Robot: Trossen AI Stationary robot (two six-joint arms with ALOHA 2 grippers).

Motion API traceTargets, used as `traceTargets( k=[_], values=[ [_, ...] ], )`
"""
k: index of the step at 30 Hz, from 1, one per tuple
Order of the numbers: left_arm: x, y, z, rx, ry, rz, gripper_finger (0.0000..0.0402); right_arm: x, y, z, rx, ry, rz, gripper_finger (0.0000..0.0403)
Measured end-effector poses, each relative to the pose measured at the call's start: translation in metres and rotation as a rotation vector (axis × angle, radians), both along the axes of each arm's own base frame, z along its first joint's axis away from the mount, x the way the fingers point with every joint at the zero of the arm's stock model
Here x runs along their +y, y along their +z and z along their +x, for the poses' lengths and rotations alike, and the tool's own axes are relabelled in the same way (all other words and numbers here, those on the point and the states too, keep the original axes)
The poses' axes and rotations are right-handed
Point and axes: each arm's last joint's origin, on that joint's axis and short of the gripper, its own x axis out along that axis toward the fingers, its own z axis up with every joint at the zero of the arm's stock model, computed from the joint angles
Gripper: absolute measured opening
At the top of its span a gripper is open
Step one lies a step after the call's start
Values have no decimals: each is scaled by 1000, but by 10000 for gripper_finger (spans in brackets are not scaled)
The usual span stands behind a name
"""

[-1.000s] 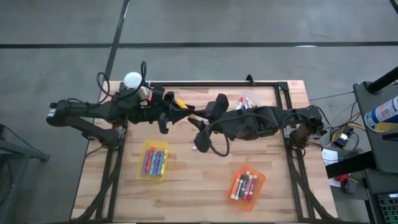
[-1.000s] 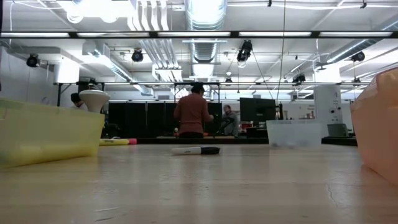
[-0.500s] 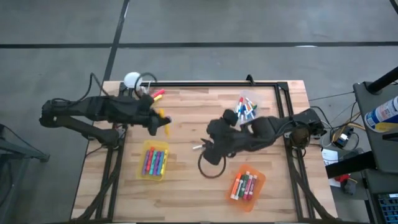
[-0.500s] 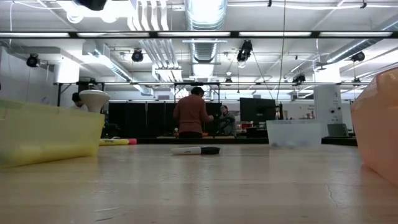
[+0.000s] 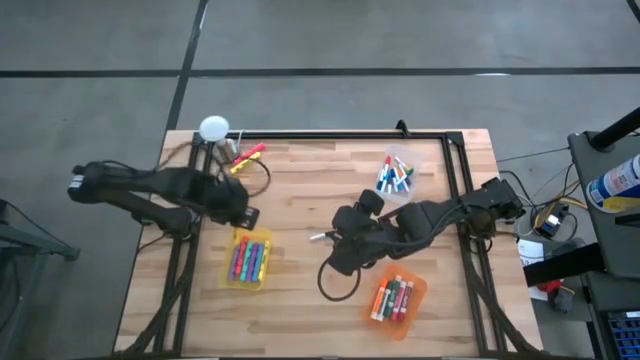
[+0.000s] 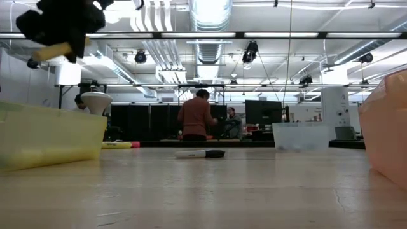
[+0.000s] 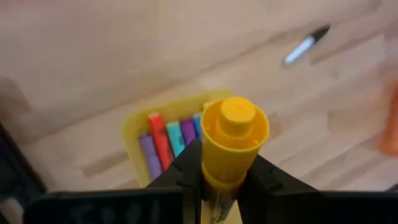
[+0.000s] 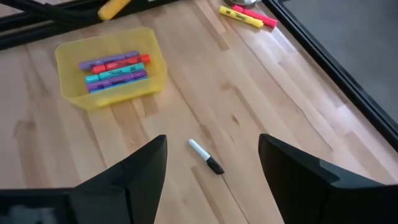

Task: Pick & Place Markers
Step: Put the bottom large yellow highlighter pen into the yellow bin, then move the large dark pink highlighter pen to the center of the table

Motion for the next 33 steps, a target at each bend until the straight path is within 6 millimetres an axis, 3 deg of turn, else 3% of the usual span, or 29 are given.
traceTargets(
  k=[12,21,28,33],
  values=[
    [-12,-90,25,108,-66,-212,59,0,-1,0,5,0,-3,237],
    [-10,-124,25,201,-19,-227,83,-5,-4,2,30,16,-46,236],
    [-11,-129,26,241,-56,-253,152,-6,-14,2,64,15,-59,231],
    [-10,-103,34,126,-93,-242,166,-6,-21,1,96,19,-64,230]
  ],
)
